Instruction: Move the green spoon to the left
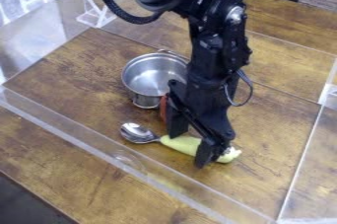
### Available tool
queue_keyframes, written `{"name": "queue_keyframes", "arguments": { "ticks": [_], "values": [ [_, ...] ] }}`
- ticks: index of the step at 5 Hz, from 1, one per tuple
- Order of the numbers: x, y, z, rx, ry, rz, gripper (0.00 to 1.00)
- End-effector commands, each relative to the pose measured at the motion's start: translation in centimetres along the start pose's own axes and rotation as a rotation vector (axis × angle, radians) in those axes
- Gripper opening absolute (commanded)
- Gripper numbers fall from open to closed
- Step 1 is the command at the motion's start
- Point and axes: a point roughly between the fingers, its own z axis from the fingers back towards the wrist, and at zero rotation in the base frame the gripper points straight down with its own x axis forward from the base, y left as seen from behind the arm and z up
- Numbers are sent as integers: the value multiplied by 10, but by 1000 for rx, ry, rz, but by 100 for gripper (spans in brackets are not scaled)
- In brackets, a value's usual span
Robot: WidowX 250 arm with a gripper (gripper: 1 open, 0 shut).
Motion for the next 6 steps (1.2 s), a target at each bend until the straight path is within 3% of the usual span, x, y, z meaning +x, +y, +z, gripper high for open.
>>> {"name": "queue_keyframes", "arguments": {
  "ticks": [1,2,3,5,6],
  "values": [
    [-10,27,-14,-3,43,71,100],
    [-11,30,-15,-3,39,70,0],
    [-12,32,-15,-2,35,67,0],
    [-5,50,27,14,-4,33,0],
    [-9,55,43,30,-30,54,0]
  ]
}}
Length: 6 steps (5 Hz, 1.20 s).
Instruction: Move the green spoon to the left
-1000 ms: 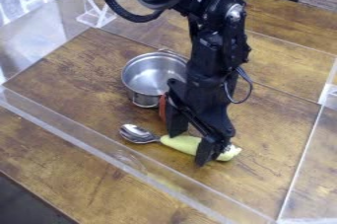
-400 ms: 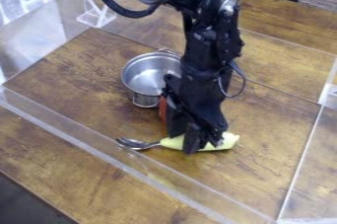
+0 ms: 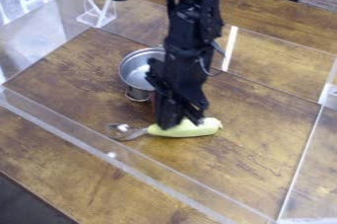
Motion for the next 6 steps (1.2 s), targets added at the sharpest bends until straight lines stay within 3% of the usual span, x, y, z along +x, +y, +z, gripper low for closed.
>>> {"name": "queue_keyframes", "arguments": {
  "ticks": [1,3,4,6],
  "values": [
    [-3,20,40,32,-105,47,0],
    [-4,40,71,74,-161,29,0],
    [-7,58,77,89,-177,44,0],
    [-35,93,91,100,-172,154,0]
  ]
}}
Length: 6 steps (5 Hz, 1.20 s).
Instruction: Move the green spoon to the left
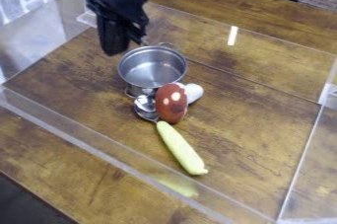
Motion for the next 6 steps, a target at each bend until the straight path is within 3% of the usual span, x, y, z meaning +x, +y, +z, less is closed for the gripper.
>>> {"name": "queue_keyframes", "arguments": {
  "ticks": [1,2,4,6],
  "values": [
    [-12,28,27,28,-71,7,0],
    [-20,37,27,16,-71,-32,0],
    [-43,37,-4,-11,-49,35,0],
    [-38,4,-21,-46,-71,-18,0]
  ]
}}
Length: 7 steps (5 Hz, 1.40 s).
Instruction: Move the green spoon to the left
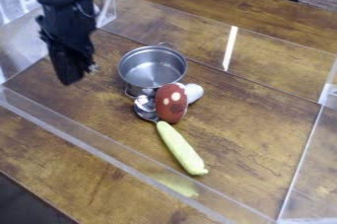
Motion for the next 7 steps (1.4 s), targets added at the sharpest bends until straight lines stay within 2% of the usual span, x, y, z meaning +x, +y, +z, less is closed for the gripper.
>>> {"name": "queue_keyframes", "arguments": {
  "ticks": [1,3,4,5,6,7],
  "values": [
    [8,-3,13,27,-71,41,0],
    [15,2,9,30,-72,166,0],
    [22,-18,11,33,-46,270,100],
    [25,-49,2,42,-43,405,100],
    [27,-88,-2,64,-50,563,100],
    [29,-119,-10,71,-58,719,100]
  ]
}}
